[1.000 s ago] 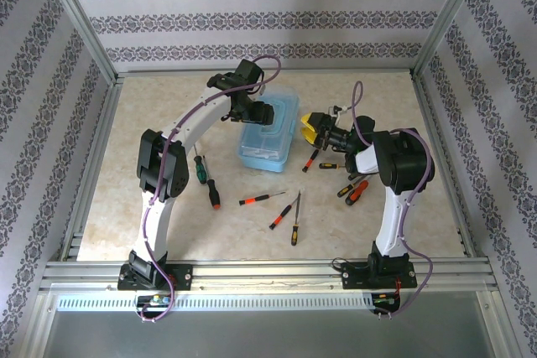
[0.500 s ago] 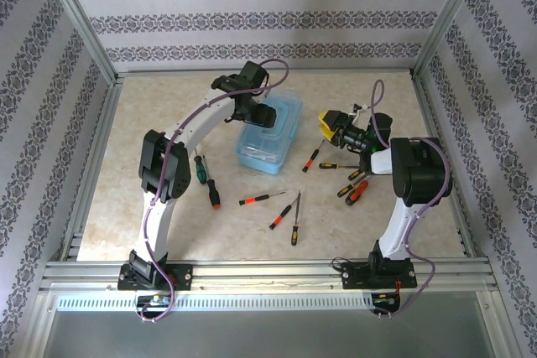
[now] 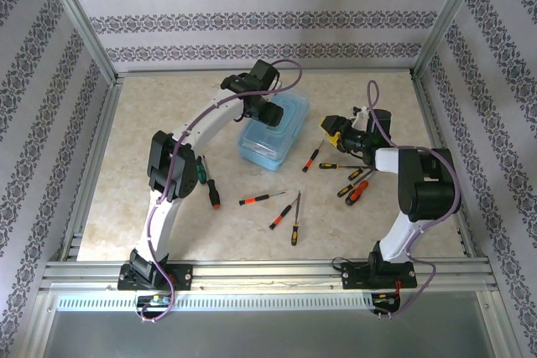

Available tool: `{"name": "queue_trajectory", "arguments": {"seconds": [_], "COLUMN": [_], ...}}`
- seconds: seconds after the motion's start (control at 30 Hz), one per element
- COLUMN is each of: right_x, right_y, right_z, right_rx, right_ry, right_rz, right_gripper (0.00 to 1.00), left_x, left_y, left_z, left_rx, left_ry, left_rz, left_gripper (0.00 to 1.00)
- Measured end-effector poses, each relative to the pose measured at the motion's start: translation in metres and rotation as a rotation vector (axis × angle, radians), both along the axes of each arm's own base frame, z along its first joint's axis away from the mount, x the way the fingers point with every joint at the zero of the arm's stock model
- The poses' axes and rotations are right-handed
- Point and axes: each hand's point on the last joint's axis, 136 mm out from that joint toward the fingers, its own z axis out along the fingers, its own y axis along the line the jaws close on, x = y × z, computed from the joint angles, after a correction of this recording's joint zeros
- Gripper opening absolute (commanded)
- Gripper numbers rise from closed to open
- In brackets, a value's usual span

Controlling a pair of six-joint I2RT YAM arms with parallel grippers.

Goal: Pack the tool kit

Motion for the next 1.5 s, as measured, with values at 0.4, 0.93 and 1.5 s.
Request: {"name": "queue_trajectory", "arguments": {"seconds": [0.4, 0.93, 1.5], "right_x": [0.014, 0.007, 0.017], "right_y": [0.020, 0.042, 0.056], "right_z": [-0.015, 0.000, -0.003], "right_rx": [0.268, 0.186, 0.172], "right_ry": [0.031, -0.012, -0.038], "right_rz": [0.054, 0.080, 0.093], "right_gripper": [0.68, 0.69, 0.70], "left_x": [0.010, 0.020, 0.021], "left_y": [-0.005, 0.002, 0.009], "left_z": [0.003, 0.002, 0.002], "left_rx": [0.020, 0.102, -0.005], "left_ry": [-0.026, -0.010, 0.002], "left_rz": [-0.044, -0.036, -0.011], "left_gripper": [0.79, 0.79, 0.62]}}
